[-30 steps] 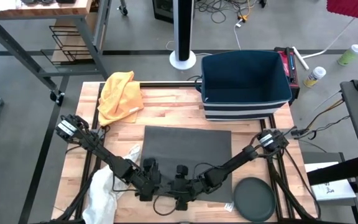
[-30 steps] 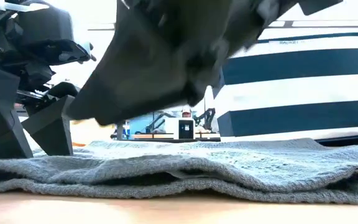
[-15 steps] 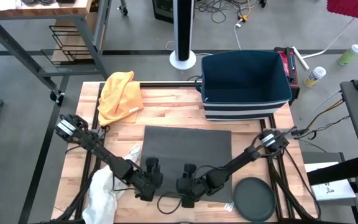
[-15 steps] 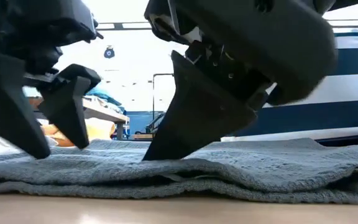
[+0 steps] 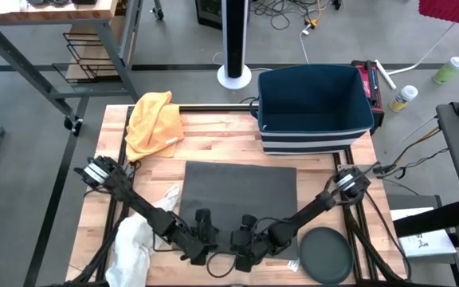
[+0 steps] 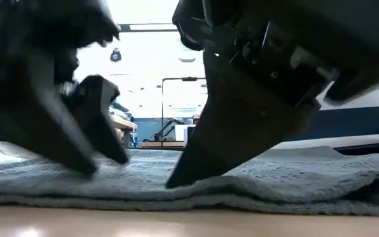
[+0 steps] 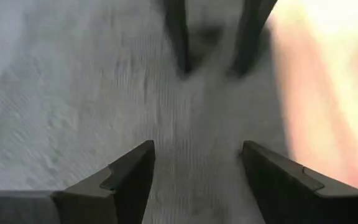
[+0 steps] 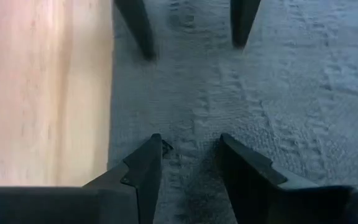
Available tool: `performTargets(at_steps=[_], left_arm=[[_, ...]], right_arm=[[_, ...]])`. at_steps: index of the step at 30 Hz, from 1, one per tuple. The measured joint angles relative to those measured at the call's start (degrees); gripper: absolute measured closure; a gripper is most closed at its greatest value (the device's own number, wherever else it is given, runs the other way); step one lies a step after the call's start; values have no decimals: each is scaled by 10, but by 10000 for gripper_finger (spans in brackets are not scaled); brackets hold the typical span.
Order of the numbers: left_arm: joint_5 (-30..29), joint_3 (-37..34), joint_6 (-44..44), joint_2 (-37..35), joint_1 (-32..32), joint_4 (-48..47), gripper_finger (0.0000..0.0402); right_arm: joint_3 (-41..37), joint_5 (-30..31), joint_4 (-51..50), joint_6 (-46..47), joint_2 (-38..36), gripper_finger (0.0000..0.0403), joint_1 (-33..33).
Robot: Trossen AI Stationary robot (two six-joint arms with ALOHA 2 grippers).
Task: Fold kitchen towel into neat rectangle
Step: Fold the gray towel
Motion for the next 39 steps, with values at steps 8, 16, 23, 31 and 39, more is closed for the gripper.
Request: performTargets(at_steps=[8,16,23,31,39], left_arm=[[1,1,8,-1,1,-7,166],[-2,-1,42,-67,1,-21,166],[-21,0,51,-114,7,-4,166],[-19,0,3,-130,3,16,166],[-42,0,-55,-93,1,49,166]], right_arm=[[-3,-2,-33,-37,-43,236,-2],[-14,56,-200,81,-140,239,22],[-18,76,-410,309,-196,235,43],[-63,40,-540,455,-280,231,48],[-228,36,-505,580,-428,231,42]])
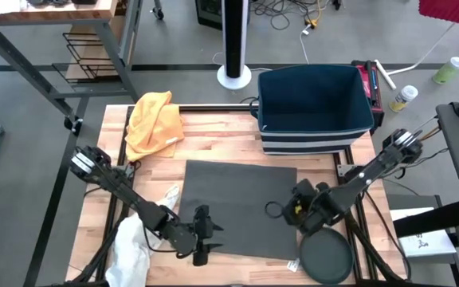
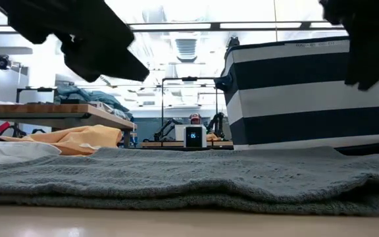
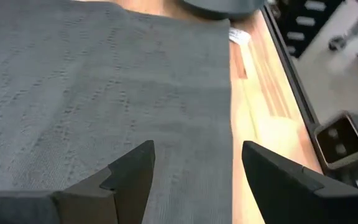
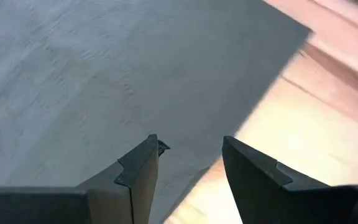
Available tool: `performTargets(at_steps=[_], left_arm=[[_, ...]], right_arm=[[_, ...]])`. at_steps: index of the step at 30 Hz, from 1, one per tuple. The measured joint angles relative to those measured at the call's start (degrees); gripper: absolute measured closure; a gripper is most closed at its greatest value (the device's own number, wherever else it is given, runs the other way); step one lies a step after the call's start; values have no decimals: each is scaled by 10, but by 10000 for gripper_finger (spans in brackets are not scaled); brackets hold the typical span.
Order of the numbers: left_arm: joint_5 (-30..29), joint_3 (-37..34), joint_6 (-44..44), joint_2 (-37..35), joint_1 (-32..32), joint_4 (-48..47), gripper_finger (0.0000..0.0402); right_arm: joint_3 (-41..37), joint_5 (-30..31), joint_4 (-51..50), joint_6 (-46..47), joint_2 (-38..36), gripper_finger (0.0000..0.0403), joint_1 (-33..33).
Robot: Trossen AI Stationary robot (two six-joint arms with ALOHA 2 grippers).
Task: Fold kitchen towel into neat rectangle
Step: Fold the gray towel
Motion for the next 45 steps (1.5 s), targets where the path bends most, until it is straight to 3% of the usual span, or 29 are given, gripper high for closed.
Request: performTargets(at_steps=[6,11,15,20,25,30,35,39,42,45], left_arm=[[-17,0,-14,51,9,15,166],[-7,1,-24,91,37,25,166],[15,5,-24,123,50,25,166],[15,8,-24,144,51,39,166],[23,7,-18,135,52,30,166],[20,4,6,119,52,17,166],[2,4,9,117,57,20,166],[1,3,10,118,58,12,166],[1,3,10,118,58,8,166],[0,3,10,118,59,10,166]], right_arm=[[-127,-5,150,10,-52,231,-2],[-189,-14,181,35,-42,231,-26],[-236,-65,277,7,-42,231,-40],[-271,-73,297,-5,-44,231,-41],[-267,-74,286,-60,-48,231,-41],[-207,-52,243,-142,-58,231,-41],[-162,-69,245,-214,-47,234,-40],[-164,-105,237,-222,-27,269,-45],[-172,-137,241,-200,-15,315,-45],[-177,-131,240,-189,3,365,-46]])
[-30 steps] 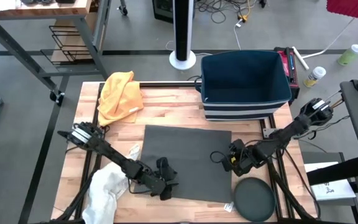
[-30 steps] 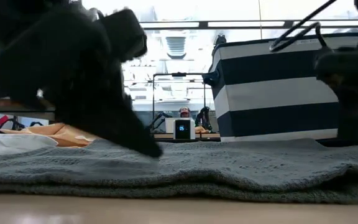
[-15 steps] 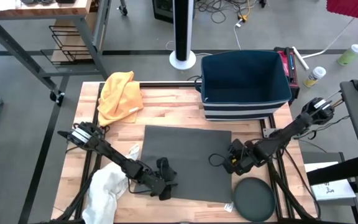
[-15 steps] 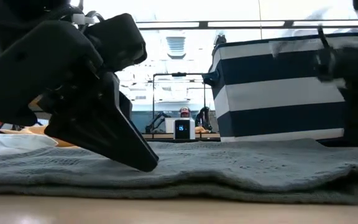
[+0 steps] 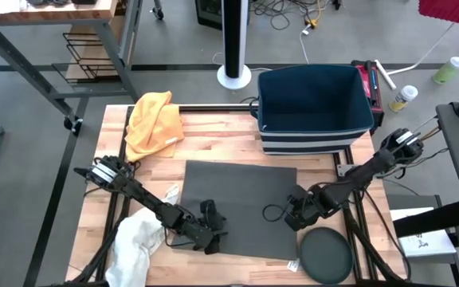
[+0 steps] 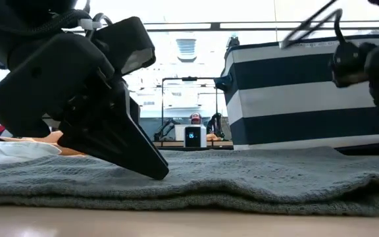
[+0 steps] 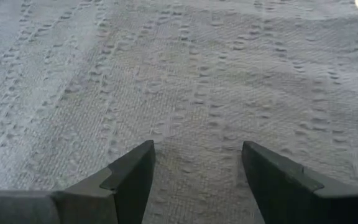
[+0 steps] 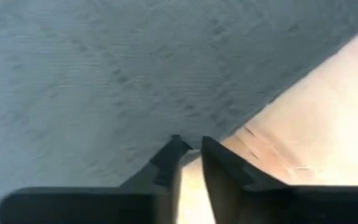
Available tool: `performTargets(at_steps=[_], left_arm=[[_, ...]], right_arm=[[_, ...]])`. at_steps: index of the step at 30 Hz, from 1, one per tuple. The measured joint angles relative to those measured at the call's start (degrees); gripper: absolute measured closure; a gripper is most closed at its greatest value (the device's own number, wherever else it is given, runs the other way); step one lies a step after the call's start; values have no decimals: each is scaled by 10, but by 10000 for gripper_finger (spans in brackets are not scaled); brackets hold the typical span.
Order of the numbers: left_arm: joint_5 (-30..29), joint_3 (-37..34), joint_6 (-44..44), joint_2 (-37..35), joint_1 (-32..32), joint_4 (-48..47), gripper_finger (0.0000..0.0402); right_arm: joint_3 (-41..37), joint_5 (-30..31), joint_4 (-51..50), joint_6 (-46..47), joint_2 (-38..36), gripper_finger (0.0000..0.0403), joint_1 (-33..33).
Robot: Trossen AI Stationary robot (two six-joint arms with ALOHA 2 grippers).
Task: Fold kitchen towel into neat rectangle
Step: Fold the gray towel
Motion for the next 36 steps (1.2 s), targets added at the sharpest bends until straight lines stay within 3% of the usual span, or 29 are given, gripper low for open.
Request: performTargets(at_steps=[3,9,14,17,20,26,32,36], left_arm=[[-1,0,0,0,0,0,166],[-2,0,-1,0,1,-4,166],[-3,0,-14,-12,0,-16,167],[-37,-2,3,-38,-12,-15,171],[-79,-11,23,-59,-22,-18,180],[-92,-18,74,-71,-12,15,203],[-22,-14,146,-64,22,146,223],[0,41,192,-41,33,143,224]], right_arm=[[-3,6,3,-1,18,396,-5],[-3,3,2,0,46,392,-6],[17,-10,-41,3,29,401,-6],[49,13,-66,-1,4,395,-5],[59,34,-96,-5,-16,375,-11],[36,34,-107,-12,-48,304,-63],[-12,38,-99,-64,-98,233,-148],[-57,60,-94,-84,-146,203,-201]])
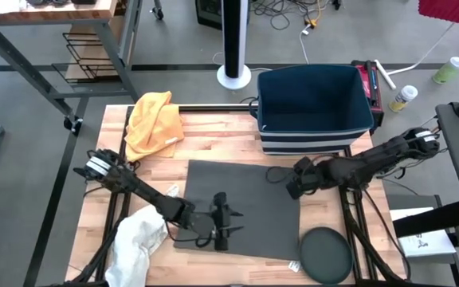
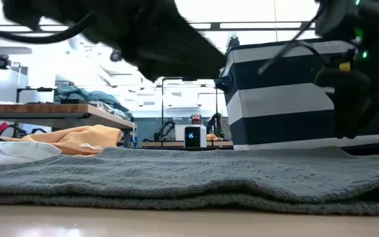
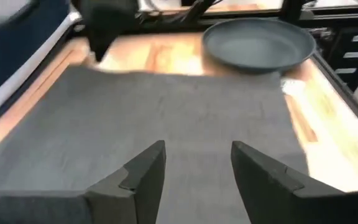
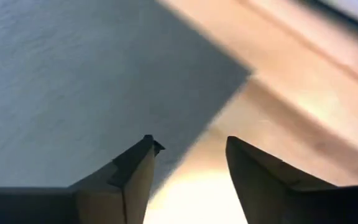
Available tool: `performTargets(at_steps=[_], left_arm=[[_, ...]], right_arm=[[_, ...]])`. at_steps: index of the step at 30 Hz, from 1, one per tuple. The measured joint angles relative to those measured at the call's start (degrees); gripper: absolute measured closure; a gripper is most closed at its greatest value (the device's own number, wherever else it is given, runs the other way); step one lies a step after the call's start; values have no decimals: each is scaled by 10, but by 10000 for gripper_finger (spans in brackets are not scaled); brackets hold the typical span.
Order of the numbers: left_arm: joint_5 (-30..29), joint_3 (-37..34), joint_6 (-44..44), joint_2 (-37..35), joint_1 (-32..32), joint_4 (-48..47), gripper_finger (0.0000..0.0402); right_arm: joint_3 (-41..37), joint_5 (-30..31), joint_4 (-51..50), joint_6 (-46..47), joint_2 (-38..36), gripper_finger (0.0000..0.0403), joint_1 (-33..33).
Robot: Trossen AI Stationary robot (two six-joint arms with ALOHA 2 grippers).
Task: Fold kitchen towel into neat rectangle
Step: Fold the gray towel
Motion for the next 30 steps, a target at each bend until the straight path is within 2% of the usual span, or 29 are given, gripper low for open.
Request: performTargets(at_steps=[5,8,13,22,28,30], left_arm=[[21,106,31,70,3,-17,203],[41,163,40,120,9,-30,185],[93,260,18,195,24,-71,160],[104,446,17,322,28,-214,152],[106,493,10,352,30,-227,152],[136,505,2,362,30,-210,152]], right_arm=[[-64,12,83,-28,-53,181,-61],[-96,9,139,-49,-57,176,-99],[-128,23,153,-57,-49,174,-145],[-142,24,188,-97,-49,183,-155],[-106,1,196,-164,-54,180,-154],[-105,0,197,-167,-48,179,-155]])
